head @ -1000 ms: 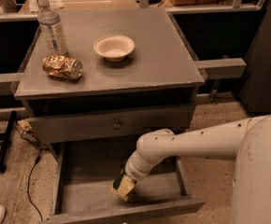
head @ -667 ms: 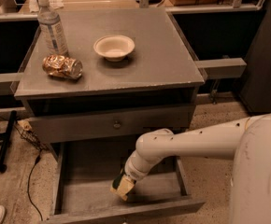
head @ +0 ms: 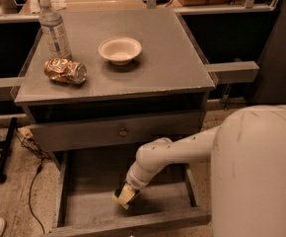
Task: Place sponge into middle drawer
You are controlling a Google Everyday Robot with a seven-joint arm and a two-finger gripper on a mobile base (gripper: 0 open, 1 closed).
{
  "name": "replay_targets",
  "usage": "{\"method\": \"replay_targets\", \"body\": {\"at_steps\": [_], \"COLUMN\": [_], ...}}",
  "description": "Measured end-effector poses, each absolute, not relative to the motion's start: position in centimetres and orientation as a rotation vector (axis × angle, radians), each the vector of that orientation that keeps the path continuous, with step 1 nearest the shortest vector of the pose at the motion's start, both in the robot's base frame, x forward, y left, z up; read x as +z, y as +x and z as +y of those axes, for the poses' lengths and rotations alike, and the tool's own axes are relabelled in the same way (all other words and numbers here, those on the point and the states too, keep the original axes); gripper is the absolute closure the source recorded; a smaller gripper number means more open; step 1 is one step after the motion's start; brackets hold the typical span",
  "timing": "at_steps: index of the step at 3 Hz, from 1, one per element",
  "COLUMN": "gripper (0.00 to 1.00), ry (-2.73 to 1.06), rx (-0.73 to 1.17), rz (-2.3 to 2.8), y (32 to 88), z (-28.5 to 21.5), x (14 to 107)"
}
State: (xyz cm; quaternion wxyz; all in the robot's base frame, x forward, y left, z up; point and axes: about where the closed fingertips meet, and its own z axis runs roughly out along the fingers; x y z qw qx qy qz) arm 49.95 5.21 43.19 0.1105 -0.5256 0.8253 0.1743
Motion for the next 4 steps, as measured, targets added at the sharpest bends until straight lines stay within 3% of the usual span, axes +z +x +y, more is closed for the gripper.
{"method": "replay_targets", "body": {"at_steps": [4], "gripper": [0.97], "ry": [-1.475], "rx": [0.551], "rz": [2.501], "y": [49.3], "z": [5.7], "x": [38.5]}}
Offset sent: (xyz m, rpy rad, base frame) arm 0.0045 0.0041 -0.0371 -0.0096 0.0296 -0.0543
